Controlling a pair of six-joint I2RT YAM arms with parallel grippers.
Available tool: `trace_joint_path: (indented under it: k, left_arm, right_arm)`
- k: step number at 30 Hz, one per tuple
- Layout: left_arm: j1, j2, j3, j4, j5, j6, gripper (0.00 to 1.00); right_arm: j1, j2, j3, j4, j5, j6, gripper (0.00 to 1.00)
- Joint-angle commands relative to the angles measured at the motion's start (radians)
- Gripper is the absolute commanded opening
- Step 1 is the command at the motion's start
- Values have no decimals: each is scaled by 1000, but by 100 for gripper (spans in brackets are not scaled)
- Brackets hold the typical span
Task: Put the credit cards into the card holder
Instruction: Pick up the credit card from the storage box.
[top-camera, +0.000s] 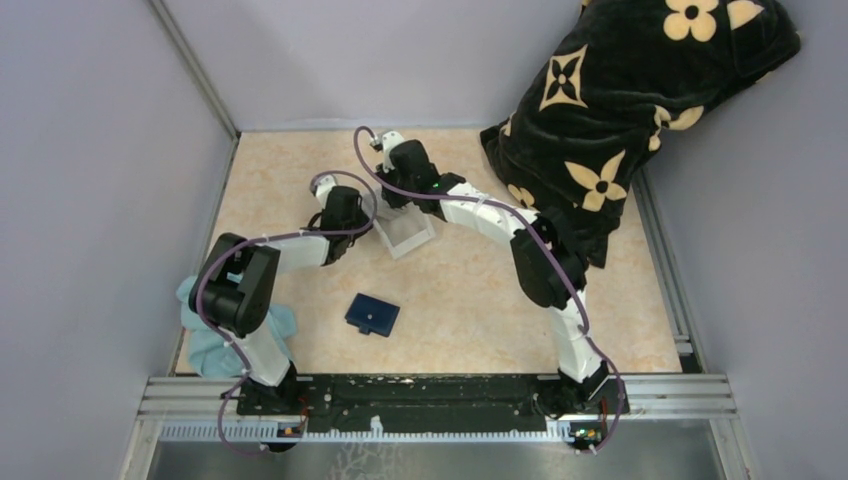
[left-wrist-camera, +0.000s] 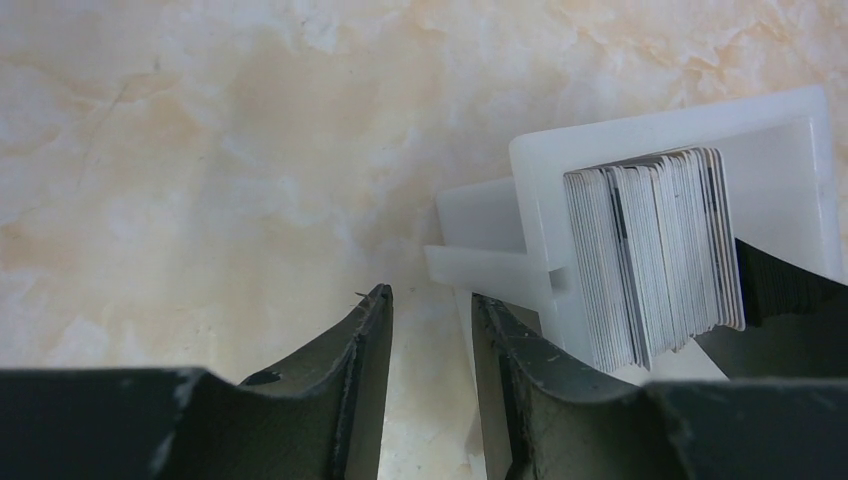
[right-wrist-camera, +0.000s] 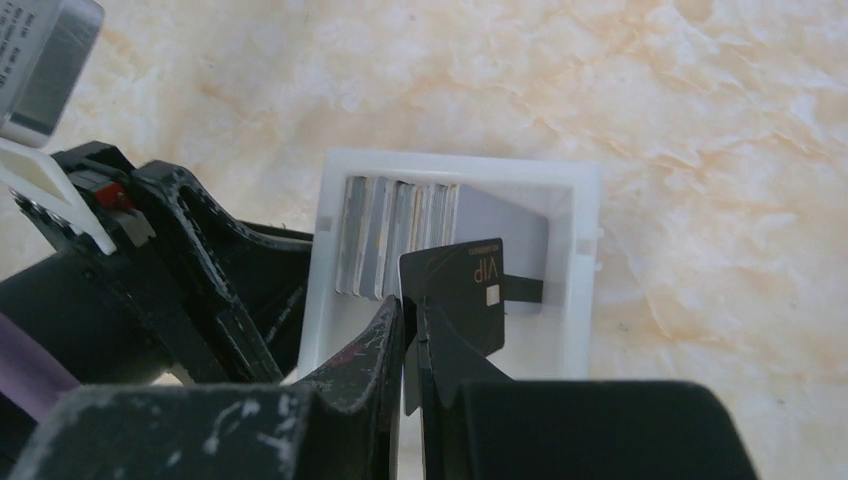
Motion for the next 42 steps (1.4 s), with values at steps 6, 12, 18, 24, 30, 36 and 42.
trace_joint_path:
  k: [6,12,18,24,30,36,42]
  left_arm:
    - [1,16,79,32,76,17,42]
    - [1,-24,99,-19,65,34,44]
    - [0,-125,84,-60,70,74,56]
    - [0,-289,29,-60,176,135,69]
    - [-3,-499,-71,-24,372,199,77]
    - [-14,-636,-171,31,657,257,98]
    - [-28,-722,-243,81,796,284,96]
  right_arm:
    - [-12,-113,-19,29,105,-40,0]
    - [-12,-164,-47,36,241,-83,0]
    - [-13,-271,-132,71,342,-124,0]
    - [-13,-413,-207,-12,269,-100,0]
    - [-13,-624,-327,-116,91,-29,0]
    - [-13,-787,-449,-162,-98,35,0]
    - [-13,-838,-529,-188,-232,73,0]
